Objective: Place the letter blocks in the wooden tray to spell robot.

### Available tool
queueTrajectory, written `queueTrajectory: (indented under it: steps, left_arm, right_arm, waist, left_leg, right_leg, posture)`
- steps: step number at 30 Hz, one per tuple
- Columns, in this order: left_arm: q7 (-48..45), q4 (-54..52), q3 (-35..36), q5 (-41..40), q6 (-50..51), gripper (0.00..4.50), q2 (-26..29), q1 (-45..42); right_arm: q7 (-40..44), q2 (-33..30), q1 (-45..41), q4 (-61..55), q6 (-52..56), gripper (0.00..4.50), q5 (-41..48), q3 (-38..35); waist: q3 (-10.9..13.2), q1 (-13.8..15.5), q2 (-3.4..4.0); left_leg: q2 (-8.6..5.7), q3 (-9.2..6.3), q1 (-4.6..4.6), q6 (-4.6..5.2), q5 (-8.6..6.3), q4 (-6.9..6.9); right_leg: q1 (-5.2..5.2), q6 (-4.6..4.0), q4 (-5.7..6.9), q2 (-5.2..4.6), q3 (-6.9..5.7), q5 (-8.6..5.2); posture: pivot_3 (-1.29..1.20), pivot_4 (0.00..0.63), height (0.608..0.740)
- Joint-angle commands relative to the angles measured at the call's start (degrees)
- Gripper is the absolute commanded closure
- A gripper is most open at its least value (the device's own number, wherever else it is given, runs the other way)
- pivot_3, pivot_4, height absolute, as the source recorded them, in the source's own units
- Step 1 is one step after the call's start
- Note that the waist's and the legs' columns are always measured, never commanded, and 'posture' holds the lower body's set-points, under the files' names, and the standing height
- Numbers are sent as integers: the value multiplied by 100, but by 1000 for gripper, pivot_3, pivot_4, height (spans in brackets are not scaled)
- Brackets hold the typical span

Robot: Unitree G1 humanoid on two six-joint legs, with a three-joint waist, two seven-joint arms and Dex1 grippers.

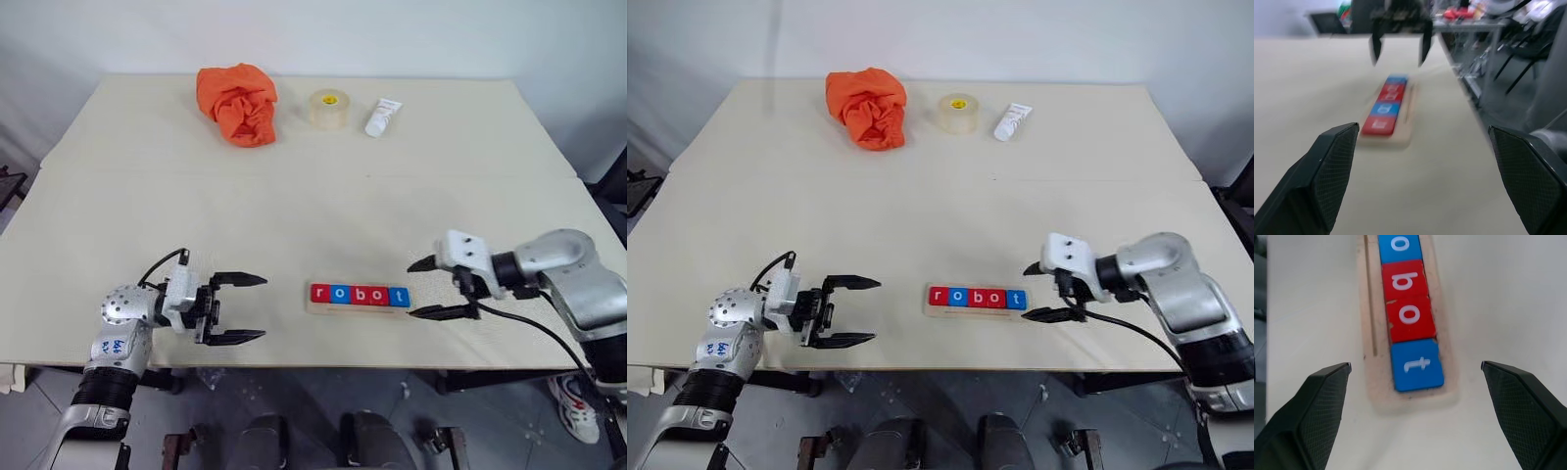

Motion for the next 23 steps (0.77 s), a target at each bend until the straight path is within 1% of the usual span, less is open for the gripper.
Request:
queueTrajectory:
  steps: [1,3,5,7,9,10,14,15,17,21,23]
  left_arm:
    - [488,-318,292,60,61,0,-38,26]
    - [921,-505,554,-56,189,0,-104,43]
    - [1367,-793,757,-38,387,0,-97,123]
    - [1327,-1173,891,-336,747,0,-24,301]
    - [1256,-1572,1039,-540,1104,0,143,647]
    - [1192,-1673,1085,-537,1127,0,215,789]
    - [969,-1797,1317,-580,1093,0,419,1135]
    - [886,-1808,1364,-620,1091,0,449,1174]
    - [809,-1829,1441,-641,1058,0,471,1217]
    - [919,-1962,1532,-666,1078,0,401,1266]
    - [945,-1986,1550,-657,1022,0,360,1263]
  right_arm:
    - [398,-107,200,577,-754,34,477,-725]
    - [685,-144,292,1096,-1201,34,682,-1069]
    - [1139,-202,367,1526,-1542,34,923,-1337]
    - [1321,-358,478,1723,-1769,34,943,-1365]
    - [1347,-733,781,1724,-1943,34,1530,-1224]
    - [1353,-864,834,1751,-2000,34,1710,-1147]
    - [1353,-1158,606,2234,-2322,34,1991,-863]
    - [1353,-1232,580,2272,-2277,34,2243,-755]
    - [1353,-1285,504,2410,-2355,34,2422,-618]
    - [1353,-1277,415,2659,-2600,34,2479,-398]
    - [1353,-1085,271,2674,-2398,34,2784,-534]
  waist:
    - [0,-11,0]
    - [0,-15,0]
    - [0,-22,-1]
    - [0,-36,0]
    - [0,-48,0]
    - [0,-61,0]
    - [3,-59,5]
    - [5,-52,8]
    - [6,-46,10]
    - [12,-29,20]
    - [12,-30,20]
  left_leg:
    - [0,2,1,1,0,1]
    - [0,2,1,1,1,4]
    - [1,1,4,2,1,4]
    - [1,2,6,2,1,4]
    - [2,2,7,2,1,2]
    - [2,2,8,2,1,-1]
    - [6,7,23,-2,3,3]
    - [6,7,32,1,5,4]
    - [6,6,38,3,4,4]
    - [5,-9,40,5,2,3]
    - [5,-8,38,6,-4,2]
  right_leg:
    - [1,1,1,0,0,1]
    - [3,1,2,0,-3,1]
    - [5,2,3,0,-4,1]
    - [7,2,4,0,-4,1]
    - [7,2,4,-1,-5,1]
    - [6,2,3,-1,-4,1]
    - [22,1,0,-7,-17,1]
    - [34,-1,-5,-18,-35,0]
    - [49,-10,-20,-31,-63,-2]
    - [70,-20,-51,-37,-81,4]
    - [70,-20,-57,-38,-87,5]
  posture:
    - [0,150,740]
    - [0,150,740]
    - [0,150,740]
    - [0,150,740]
    - [0,150,740]
    - [0,150,740]
    - [0,150,740]
    - [0,150,740]
    - [0,150,740]
    - [0,150,740]
    - [0,150,740]
